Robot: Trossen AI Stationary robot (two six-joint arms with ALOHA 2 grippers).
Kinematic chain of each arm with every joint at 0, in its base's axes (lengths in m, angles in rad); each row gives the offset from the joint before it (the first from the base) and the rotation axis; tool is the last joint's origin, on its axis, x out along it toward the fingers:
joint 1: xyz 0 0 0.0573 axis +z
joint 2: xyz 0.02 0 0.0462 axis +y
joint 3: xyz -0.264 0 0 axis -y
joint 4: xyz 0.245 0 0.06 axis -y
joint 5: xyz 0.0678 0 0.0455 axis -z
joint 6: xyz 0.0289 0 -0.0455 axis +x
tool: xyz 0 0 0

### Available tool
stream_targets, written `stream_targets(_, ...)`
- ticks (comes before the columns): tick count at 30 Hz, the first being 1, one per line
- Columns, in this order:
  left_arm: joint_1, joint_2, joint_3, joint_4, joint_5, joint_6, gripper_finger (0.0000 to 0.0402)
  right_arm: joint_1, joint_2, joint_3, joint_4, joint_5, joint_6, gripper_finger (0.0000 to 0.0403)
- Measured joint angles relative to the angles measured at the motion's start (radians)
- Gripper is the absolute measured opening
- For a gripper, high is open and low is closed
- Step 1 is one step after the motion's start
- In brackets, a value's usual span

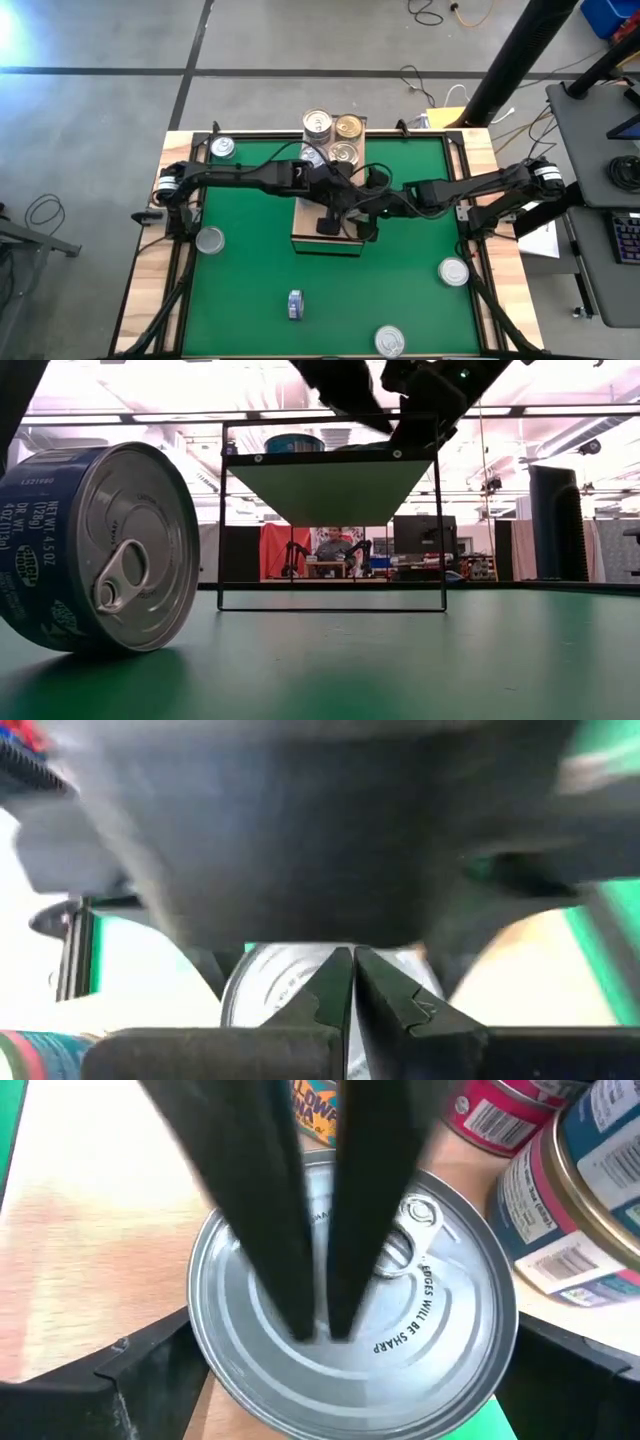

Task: Stack canned seafood by type on shelf
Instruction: Put the green blue tuna can on the shelf

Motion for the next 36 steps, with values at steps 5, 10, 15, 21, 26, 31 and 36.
stream_targets(5,0.024,0.005,-0.004,0.050,0.005,0.002,0.0000,0.000,-0.058,-0.111,0.150,-0.007,0.012,0.0400)
stream_targets(10,0.039,0.048,-0.006,0.041,0.007,0.003,0.0000,0.000,-0.084,-0.193,0.292,-0.009,0.002,0.0400)
stream_targets(15,0.048,0.064,0.000,0.004,0.013,-0.014,0.0000,0.000,-0.088,-0.222,0.352,-0.012,-0.001,0.0400)
stream_targets(21,0.048,0.069,0.001,-0.031,0.012,-0.023,0.0000,0.000,-0.095,-0.222,0.341,-0.014,0.025,0.0400)
stream_targets(26,0.048,0.070,0.000,-0.034,0.011,-0.024,0.0000,0.000,-0.101,-0.253,0.337,-0.002,0.054,0.0400)
stream_targets(31,0.048,0.070,-0.002,-0.037,0.009,-0.024,0.0000,0.009,-0.109,-0.411,0.622,0.014,0.097,0.0400)
stream_targets(36,0.048,0.071,-0.002,-0.043,0.006,-0.027,0.0000,0.009,-0.110,-0.591,0.973,0.004,0.089,0.0399)
